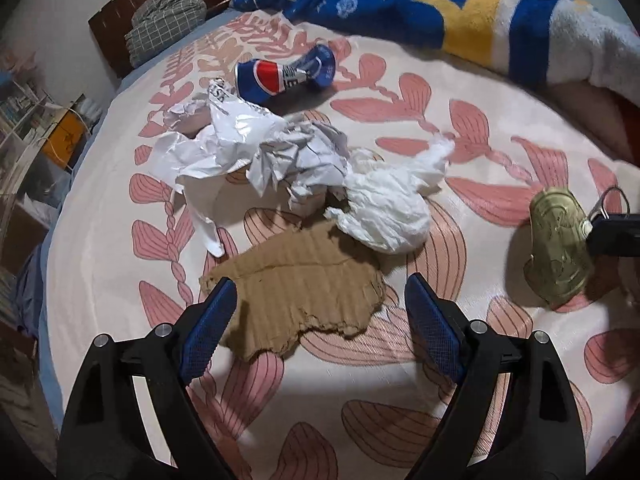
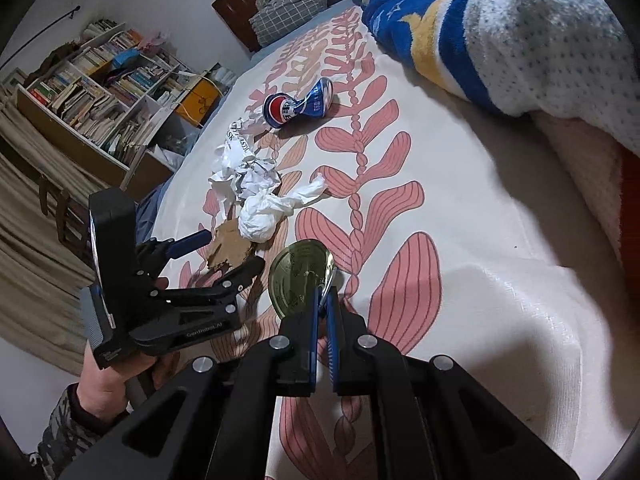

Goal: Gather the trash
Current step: 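Grasp the gold can lid with the right tool while the left tool reaches toward the cardboard piece, then close the left tool on the cardboard piece and lift it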

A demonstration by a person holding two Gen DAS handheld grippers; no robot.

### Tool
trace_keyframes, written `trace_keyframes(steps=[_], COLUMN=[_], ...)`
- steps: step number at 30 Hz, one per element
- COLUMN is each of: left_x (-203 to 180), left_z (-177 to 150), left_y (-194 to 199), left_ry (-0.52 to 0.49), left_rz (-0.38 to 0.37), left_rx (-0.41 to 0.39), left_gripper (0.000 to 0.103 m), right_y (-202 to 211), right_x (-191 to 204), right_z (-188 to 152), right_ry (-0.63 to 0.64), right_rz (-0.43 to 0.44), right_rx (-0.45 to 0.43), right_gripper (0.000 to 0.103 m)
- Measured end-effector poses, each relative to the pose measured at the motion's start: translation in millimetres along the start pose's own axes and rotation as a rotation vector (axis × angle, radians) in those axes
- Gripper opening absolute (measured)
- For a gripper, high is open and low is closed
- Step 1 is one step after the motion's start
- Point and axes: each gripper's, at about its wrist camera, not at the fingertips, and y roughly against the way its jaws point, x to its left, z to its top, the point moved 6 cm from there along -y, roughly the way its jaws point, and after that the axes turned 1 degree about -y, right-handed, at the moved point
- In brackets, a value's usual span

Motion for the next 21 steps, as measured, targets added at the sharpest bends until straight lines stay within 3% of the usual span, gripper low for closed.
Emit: trace_keyframes(steps=[5,7,11,12,13,15,21], left_x=[11.0,16.2,15.4,14.3,14.0,15.2,27.1], left_z=[-0.6,-2.2,-3.4,-3.4,-3.1,-3.2,-6.5], left_y=[-9.4,-12.4,-12.8,-12.5,-12.2,-11.9,-10.1], left_ry=[0.055,0.084,0.073,0.069,0.063,0.052,0.085], left_rz=[-0.060,-0.071,-0.062,-0.060,-0.052,-0.025,-0.029], left_rx=[0.010,0.016,0.015,0.014,0.013,0.017,0.020], left_gripper=[0.085,0.071,0.056,0.048,0.031,0.017,0.012], right_y=[0.6,1.3,2.6,3.2,3.3,3.6,5.8], right_x=[-1.0,-1.1,-0.4,0.0,0.7,1.5,3.2], right_z=[0.6,0.6,1.5,0.6,0.7,0.7,2.1], right_ry=[-0.006,-0.008,-0.008,-0.008,-0.008,-0.007,-0.003], right_rz=[0.008,0.009,0.011,0.010,0.011,0.012,0.011], right_rx=[-0.001,-0.003,-0.009,-0.010,-0.010,-0.012,-0.016], right_gripper=[0.006,0.006,0.006,0.006,0.006,0.006,0.006])
